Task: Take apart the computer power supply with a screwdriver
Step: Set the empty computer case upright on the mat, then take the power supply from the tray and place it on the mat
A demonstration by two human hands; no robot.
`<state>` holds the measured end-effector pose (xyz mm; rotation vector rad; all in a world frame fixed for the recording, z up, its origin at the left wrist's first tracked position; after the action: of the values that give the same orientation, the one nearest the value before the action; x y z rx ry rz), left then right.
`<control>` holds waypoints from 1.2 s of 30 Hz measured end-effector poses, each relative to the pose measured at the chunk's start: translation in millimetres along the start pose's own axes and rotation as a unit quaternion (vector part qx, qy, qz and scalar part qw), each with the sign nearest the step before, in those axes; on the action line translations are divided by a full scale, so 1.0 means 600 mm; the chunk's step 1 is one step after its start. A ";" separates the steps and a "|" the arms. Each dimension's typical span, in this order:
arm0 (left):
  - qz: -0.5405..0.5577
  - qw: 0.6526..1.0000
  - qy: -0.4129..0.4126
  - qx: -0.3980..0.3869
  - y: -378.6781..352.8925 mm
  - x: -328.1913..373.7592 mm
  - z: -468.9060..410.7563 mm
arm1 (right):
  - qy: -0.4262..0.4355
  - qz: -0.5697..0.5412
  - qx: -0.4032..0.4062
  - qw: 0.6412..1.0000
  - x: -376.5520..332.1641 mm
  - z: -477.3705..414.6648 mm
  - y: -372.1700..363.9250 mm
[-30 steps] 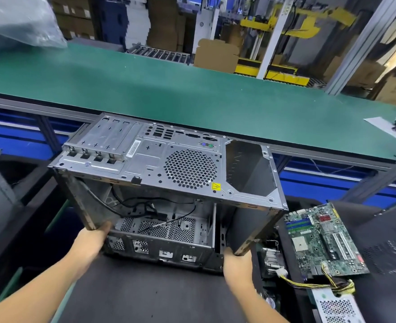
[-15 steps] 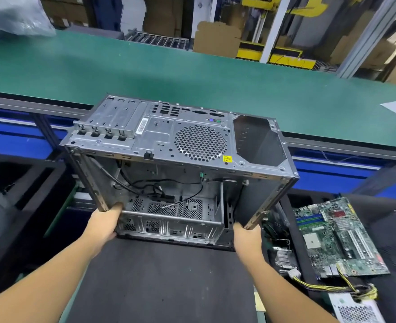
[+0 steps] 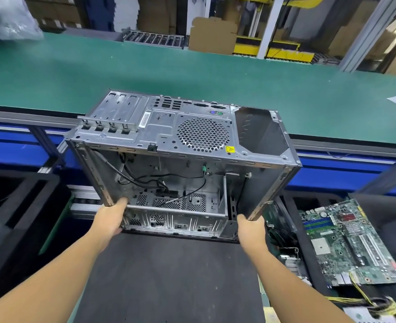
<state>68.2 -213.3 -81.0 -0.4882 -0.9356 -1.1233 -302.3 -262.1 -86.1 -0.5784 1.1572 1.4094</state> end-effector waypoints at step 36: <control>-0.675 0.706 -0.154 -0.148 -0.018 -0.135 0.140 | 0.013 0.603 -0.351 0.716 0.083 0.241 0.013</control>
<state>16.1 -110.9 -103.4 -0.1665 -1.4564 -2.6278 -281.1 -111.0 -70.6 -0.2875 0.9653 3.0665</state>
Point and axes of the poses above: each hand's wrist, its own z-axis away from the middle knuckle, its own y-axis out of the back of the hand, x = y × z, the point moved 4 cm from there along -z, towards the middle knuckle, and after that the axes turned 7 degrees about -x, right-handed, at the moved point
